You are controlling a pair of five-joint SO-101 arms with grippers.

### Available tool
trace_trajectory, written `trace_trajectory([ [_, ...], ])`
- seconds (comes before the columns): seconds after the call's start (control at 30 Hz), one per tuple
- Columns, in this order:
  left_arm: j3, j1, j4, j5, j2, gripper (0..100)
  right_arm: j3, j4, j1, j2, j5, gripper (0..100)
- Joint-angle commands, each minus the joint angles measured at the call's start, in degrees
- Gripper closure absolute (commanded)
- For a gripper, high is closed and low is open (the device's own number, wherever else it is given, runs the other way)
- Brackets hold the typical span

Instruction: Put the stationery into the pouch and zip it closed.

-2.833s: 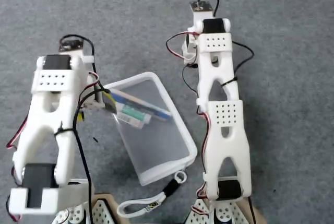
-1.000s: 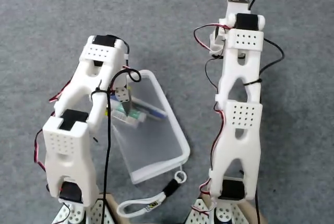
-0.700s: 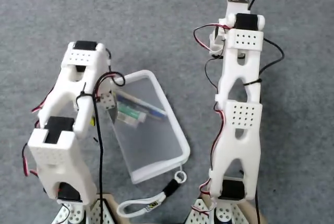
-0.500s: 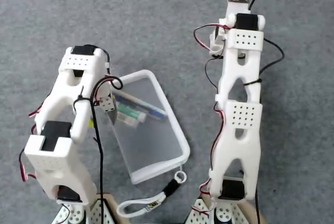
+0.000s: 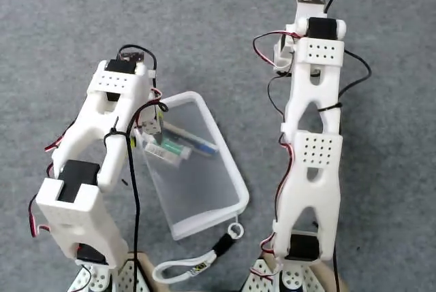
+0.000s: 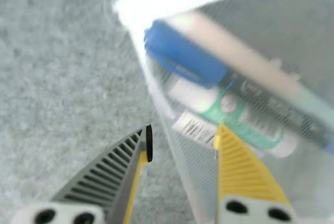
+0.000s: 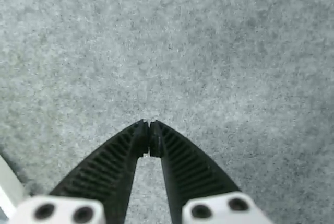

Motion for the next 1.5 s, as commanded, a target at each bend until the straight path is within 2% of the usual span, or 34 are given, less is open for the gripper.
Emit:
trace_trajectory([
  [0.0,-1.5,1.5,-1.8,0.5,5.2,78,-2.8,0.6,-0.1,-4.4,-0.1,98.5],
  [0.13,-9.0,1.3,0.8,3.1,14.9,78,-2.8,0.6,0.3,-4.4,0.0,98.5],
  [0.33,-31.1,1.6,12.5,3.3,27.4,78,-2.8,0.6,0.4,-4.4,0.1,98.5],
  [0.47,-45.4,1.6,17.8,3.3,32.4,78,-2.8,0.6,0.4,-4.4,0.1,98.5],
  [0.57,-50.7,1.2,18.3,3.2,33.6,78,-2.8,0.6,0.2,-4.5,-0.1,98.5],
  [0.8,-45.1,-0.1,18.3,3.0,23.4,78,3.9,0.7,-1.8,-13.7,-0.3,98.5],
  [1.13,-28.5,-0.6,18.3,2.8,3.1,78,52.2,0.5,-11.9,-44.0,-0.3,98.5],
  [1.33,-21.2,-2.2,18.3,2.8,-3.5,78,65.1,0.5,-14.5,-55.6,-0.2,98.5],
  [1.47,-18.4,-5.3,18.3,0.3,-5.9,79,74.1,0.5,-14.4,-60.0,0.0,98.5],
])
